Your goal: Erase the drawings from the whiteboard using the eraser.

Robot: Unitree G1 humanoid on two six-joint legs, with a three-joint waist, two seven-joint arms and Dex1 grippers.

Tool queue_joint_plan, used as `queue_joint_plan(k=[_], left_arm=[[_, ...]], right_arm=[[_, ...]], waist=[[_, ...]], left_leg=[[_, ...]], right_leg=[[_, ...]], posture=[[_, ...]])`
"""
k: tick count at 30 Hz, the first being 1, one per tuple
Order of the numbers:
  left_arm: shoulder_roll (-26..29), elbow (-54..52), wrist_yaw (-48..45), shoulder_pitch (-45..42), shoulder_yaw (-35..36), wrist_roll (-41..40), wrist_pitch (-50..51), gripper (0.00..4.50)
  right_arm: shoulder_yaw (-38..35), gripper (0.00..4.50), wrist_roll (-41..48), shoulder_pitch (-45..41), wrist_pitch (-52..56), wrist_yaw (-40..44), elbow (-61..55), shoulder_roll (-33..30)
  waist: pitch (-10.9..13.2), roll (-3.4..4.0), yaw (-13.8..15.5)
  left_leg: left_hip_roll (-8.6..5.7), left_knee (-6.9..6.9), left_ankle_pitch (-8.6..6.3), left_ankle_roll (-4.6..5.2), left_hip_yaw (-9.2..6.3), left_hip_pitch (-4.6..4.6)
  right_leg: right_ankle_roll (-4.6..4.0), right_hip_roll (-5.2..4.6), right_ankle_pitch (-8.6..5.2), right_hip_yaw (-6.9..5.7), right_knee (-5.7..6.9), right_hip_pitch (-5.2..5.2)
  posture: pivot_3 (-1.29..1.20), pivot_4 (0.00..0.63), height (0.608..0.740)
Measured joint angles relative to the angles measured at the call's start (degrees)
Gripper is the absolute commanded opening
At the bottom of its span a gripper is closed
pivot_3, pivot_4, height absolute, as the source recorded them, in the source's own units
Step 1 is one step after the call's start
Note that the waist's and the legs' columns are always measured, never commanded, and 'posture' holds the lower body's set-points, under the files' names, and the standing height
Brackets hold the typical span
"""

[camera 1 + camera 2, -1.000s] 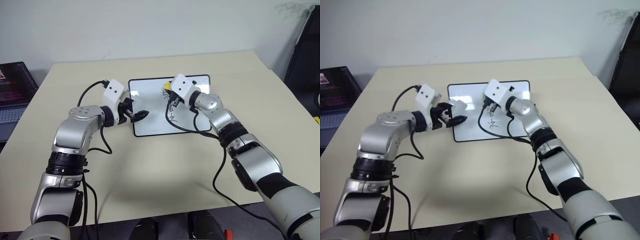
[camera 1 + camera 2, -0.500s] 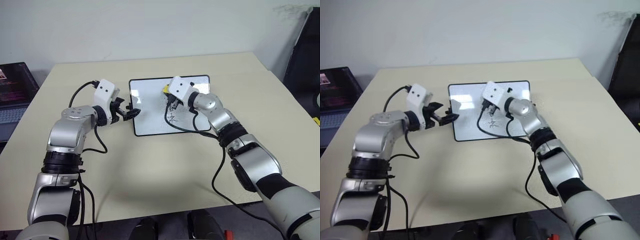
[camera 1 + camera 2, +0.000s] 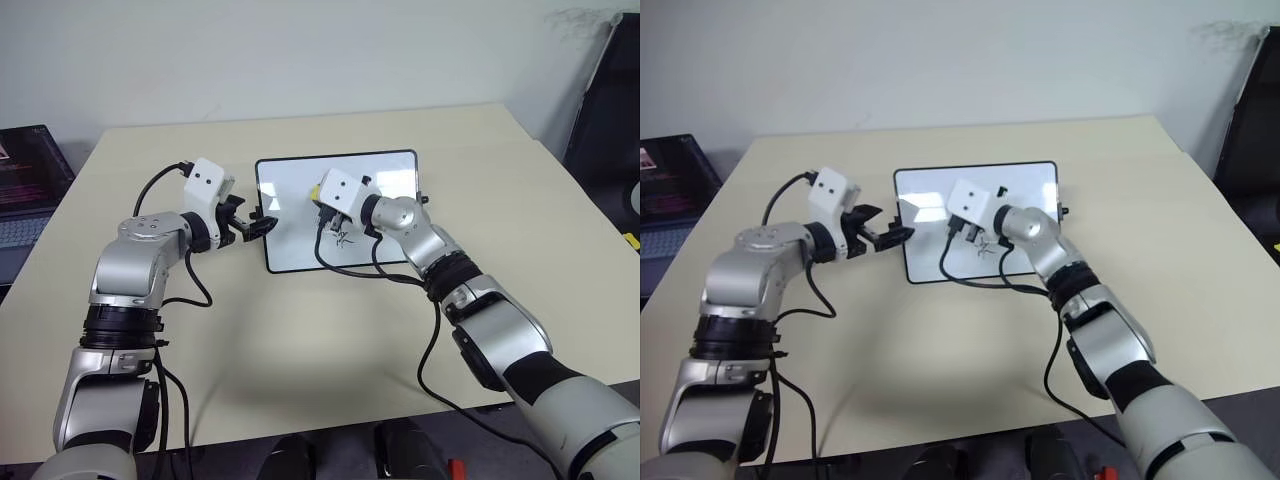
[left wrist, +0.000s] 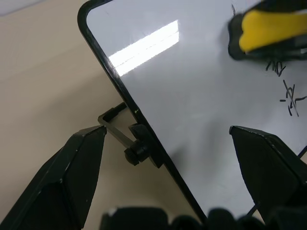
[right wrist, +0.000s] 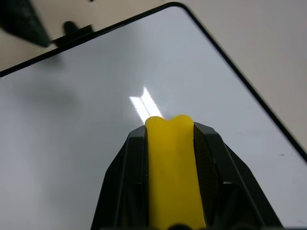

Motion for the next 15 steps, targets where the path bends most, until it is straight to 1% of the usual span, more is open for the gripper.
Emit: queue_joint_plan(k=[5,10,15], left_arm=[[0.0,0.0,0.0,0.0,0.0,0.0,0.0,4.50],[0.0,0.0,0.0,0.0,0.0,-0.1,0.1,4.50],[0.0,0.0,-0.1,0.0,0.0,-0.1,0.1,4.50]], right_arm=[[-0.7,0.96,0.9,0.0,1.8,0.8,-1.2,-0.2],[-4.8,0.96,4.2,0.0,4.4,1.6,-5.3,-1.5],[-6.3,0.96,4.2,-0.5,5.7,0.5,-6.5,-2.7]], waist=[[0.0,0.00,0.2],[0.0,0.00,0.2],[0.0,0.00,0.0]], left_leg=[[0.00,0.00,0.06,0.01,-0.09,0.03],[0.00,-0.01,0.19,-0.22,-0.04,-0.30],[0.04,-0.18,0.18,-0.22,0.07,-0.33]], right_leg=[[-0.02,0.02,0.12,-0.05,-0.01,0.05],[-0.02,-0.01,0.13,-0.01,-0.11,-0.28],[0.00,-0.03,0.11,0.04,-0.22,-0.40]], posture=[[0.00,0.150,0.740],[0.00,0.150,0.740],[0.00,0.150,0.740]])
